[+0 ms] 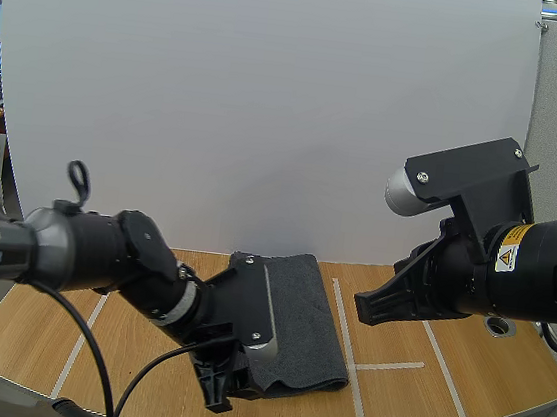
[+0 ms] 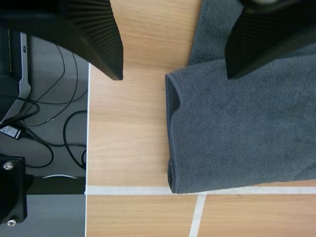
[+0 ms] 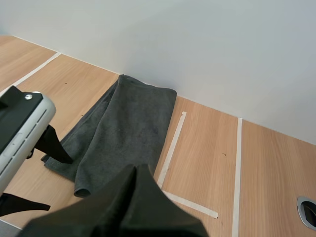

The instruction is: Fold the towel

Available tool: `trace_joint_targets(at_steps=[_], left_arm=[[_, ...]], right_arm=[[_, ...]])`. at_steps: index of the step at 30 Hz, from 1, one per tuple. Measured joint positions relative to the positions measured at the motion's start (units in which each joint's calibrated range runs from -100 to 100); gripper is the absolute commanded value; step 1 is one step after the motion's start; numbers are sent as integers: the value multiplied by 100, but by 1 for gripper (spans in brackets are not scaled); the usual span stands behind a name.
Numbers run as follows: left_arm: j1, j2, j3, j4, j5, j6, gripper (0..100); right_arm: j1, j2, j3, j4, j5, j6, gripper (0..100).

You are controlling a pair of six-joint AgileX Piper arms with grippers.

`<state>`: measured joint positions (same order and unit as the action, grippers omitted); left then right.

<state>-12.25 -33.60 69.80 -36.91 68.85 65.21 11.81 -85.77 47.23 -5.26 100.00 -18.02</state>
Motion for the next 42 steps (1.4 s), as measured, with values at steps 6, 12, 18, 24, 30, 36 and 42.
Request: trace_joint_targets(at_steps=[6, 12, 18, 24, 30, 36, 42], left_arm=[[-255, 504, 0, 0, -920, -21, 95], [-387, 878, 0, 0, -1435, -21, 95], [-536, 1373, 0, 0, -2256, -29, 95], [-536, 1722, 0, 0, -2771, -39, 95], [-536, 1885, 0, 0, -3013, -39, 90], [-536, 1885, 0, -116, -3047, -15, 90], [-576, 1885, 0, -224, -3047, 67, 90]], right_arm=[[-34, 0, 0, -11, 0, 0, 0], [-43, 0, 0, -80, 0, 0, 0], [-43, 0, 0, -206, 0, 0, 0], [-43, -11, 0, -240, 0, 0, 0], [-51, -11, 0, -240, 0, 0, 0], [-58, -11, 0, -240, 0, 0, 0], [-58, -11, 0, -240, 0, 0, 0]])
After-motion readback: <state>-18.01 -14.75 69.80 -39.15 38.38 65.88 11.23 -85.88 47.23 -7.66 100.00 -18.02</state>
